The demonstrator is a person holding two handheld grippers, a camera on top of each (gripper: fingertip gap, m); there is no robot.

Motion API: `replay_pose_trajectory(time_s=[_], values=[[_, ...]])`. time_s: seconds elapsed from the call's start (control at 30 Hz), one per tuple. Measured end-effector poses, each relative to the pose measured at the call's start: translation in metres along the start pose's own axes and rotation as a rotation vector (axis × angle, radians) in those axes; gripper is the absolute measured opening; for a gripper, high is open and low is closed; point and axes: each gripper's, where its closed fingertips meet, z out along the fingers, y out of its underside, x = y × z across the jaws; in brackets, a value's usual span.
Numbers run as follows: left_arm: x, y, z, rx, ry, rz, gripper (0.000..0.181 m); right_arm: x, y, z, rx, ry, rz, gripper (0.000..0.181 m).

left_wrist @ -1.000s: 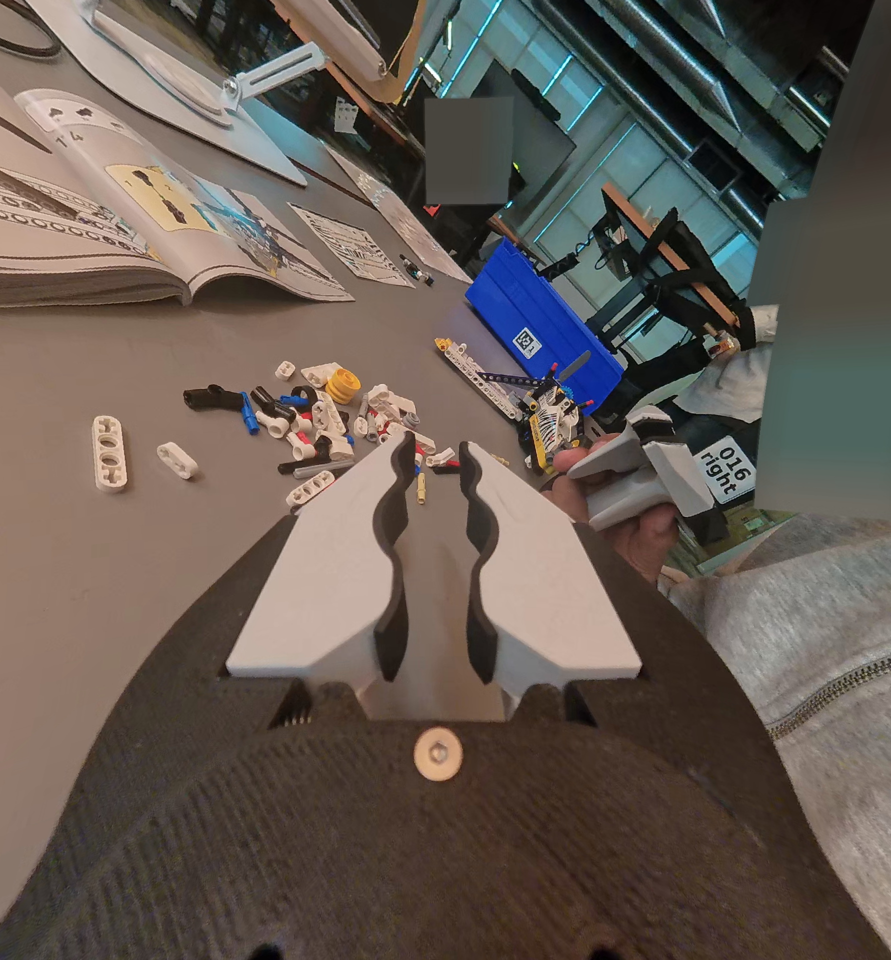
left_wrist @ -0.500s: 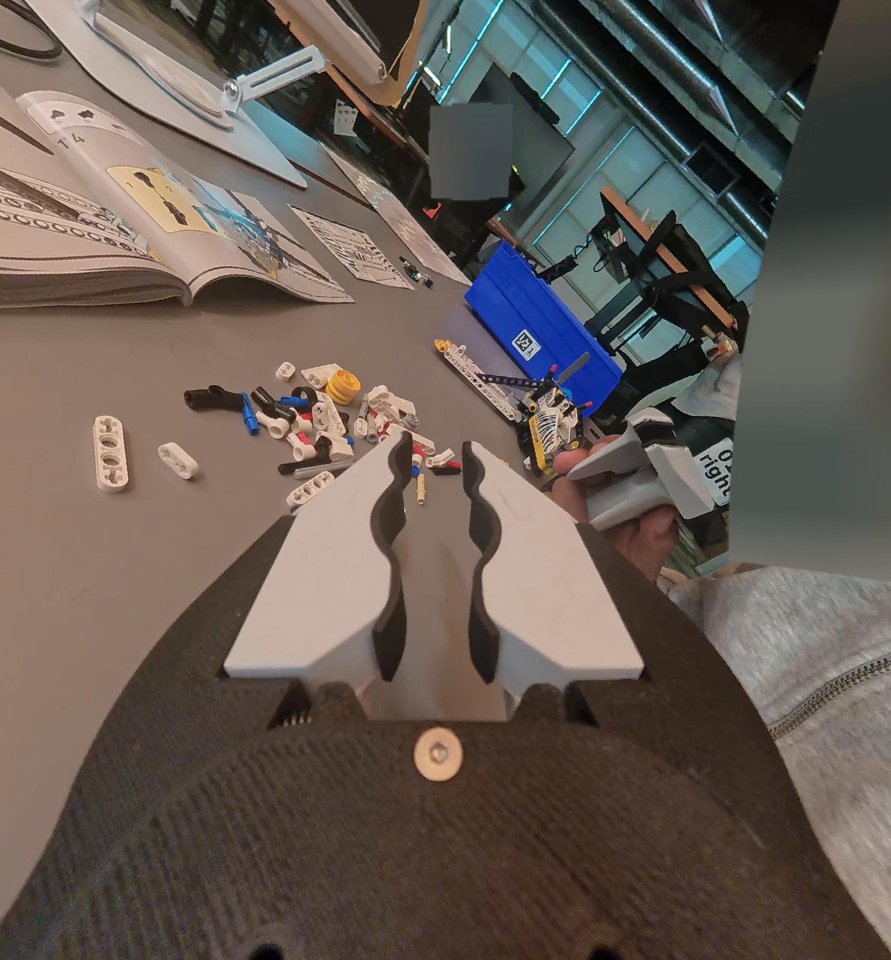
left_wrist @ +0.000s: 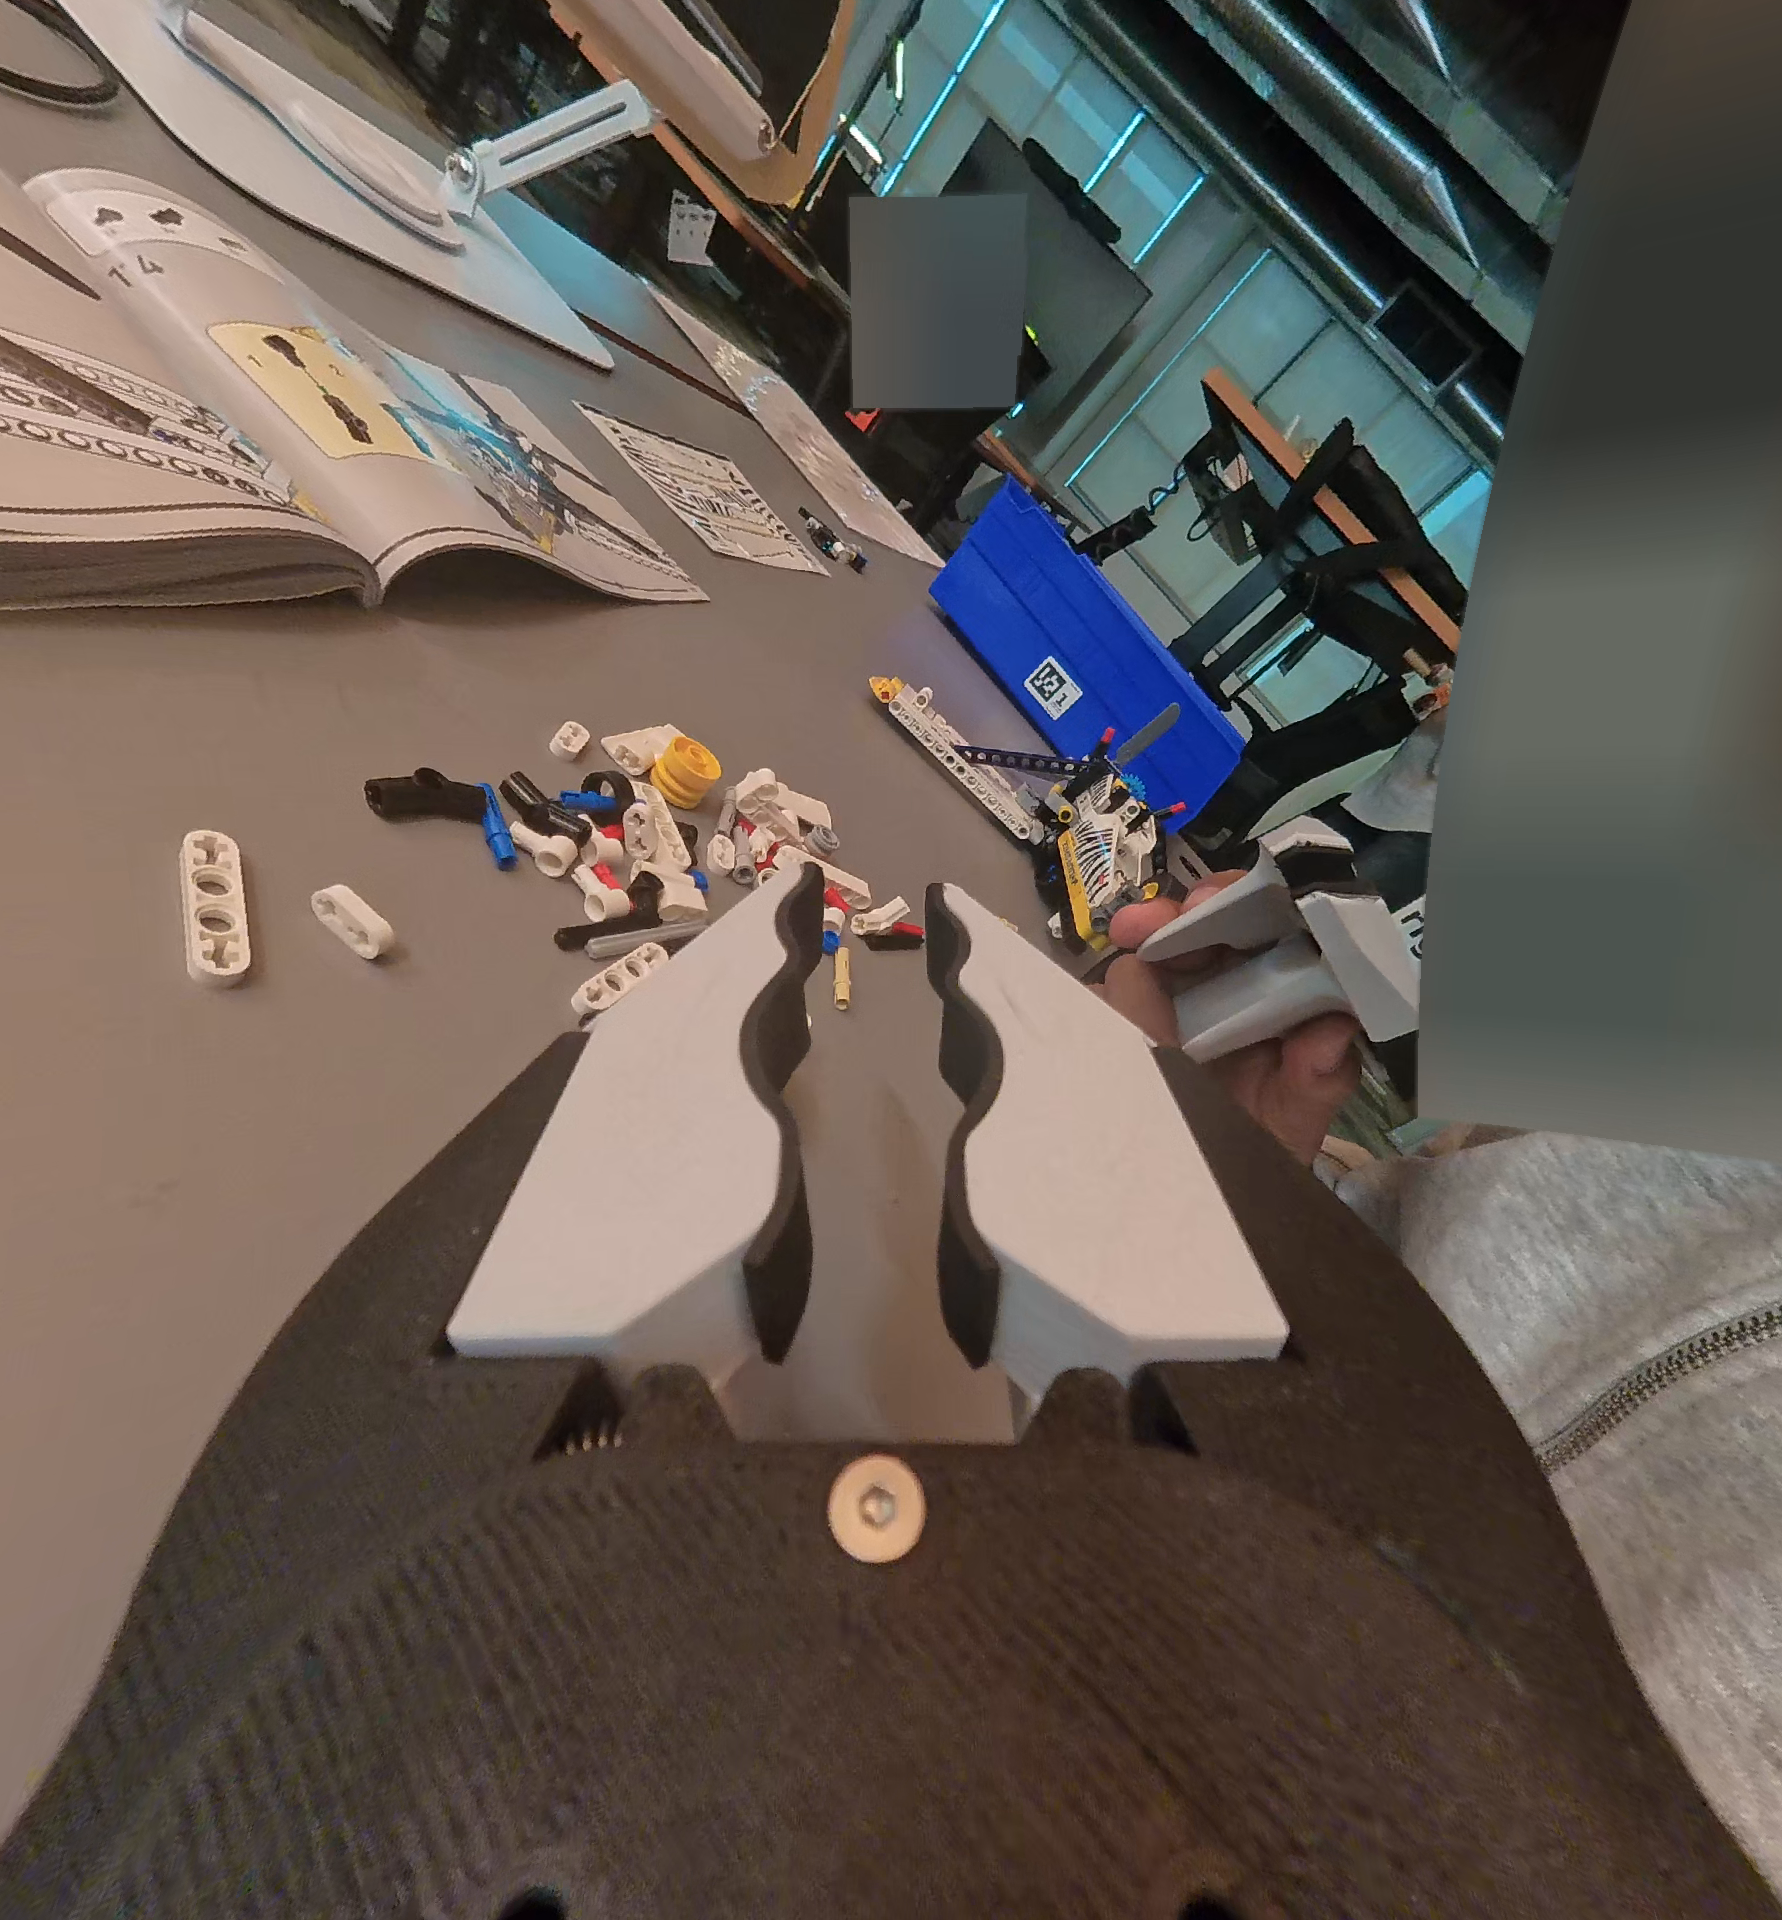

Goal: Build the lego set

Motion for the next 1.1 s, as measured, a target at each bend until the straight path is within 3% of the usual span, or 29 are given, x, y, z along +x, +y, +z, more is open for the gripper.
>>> replay_pose_trajectory(time_s=[0.27, 0.4, 0.47, 0.6, 0.7, 0.77, 0.83, 0.97, 1.1], values=[[-0.002, 0.001, 0.003, -0.011, -0.008, -0.010, 0.017, 0.001, 0.000, 0.001, 0.001, 0.000, 0.002, 0.005], [-0.011, -0.003, 0.013, -0.028, -0.061, 0.007, 0.029, 0.000, -0.001, -0.001, 0.014, -0.004, -0.001, 0.005], [-0.017, -0.010, 0.024, -0.056, -0.156, 0.091, 0.037, -0.001, -0.003, -0.002, 0.028, -0.006, -0.002, 0.004], [-0.022, -0.020, 0.063, -0.205, -0.354, 0.366, 0.046, -0.005, -0.008, -0.009, 0.053, -0.020, 0.006, 0.005], [-0.023, -0.042, 0.102, -0.235, -0.387, 0.492, 0.055, -0.008, -0.011, -0.014, 0.073, -0.025, 0.011, 0.003], [-0.036, -0.066, 0.130, -0.208, -0.416, 0.573, 0.056, -0.010, -0.012, -0.016, 0.079, -0.026, 0.005, 0.002], [-0.059, -0.078, 0.162, -0.267, -0.441, 0.605, 0.068, -0.013, -0.013, -0.017, 0.082, -0.034, -0.005, 0.002], [-0.096, -0.056, 0.223, -0.528, -0.419, 0.539, 0.084, -0.017, -0.011, -0.015, 0.072, -0.044, -0.036, 0.002], [-0.126, -0.038, 0.240, -0.665, -0.515, 0.563, 0.087, -0.016, -0.012, -0.016, 0.076, -0.042, -0.031, 0.002]])
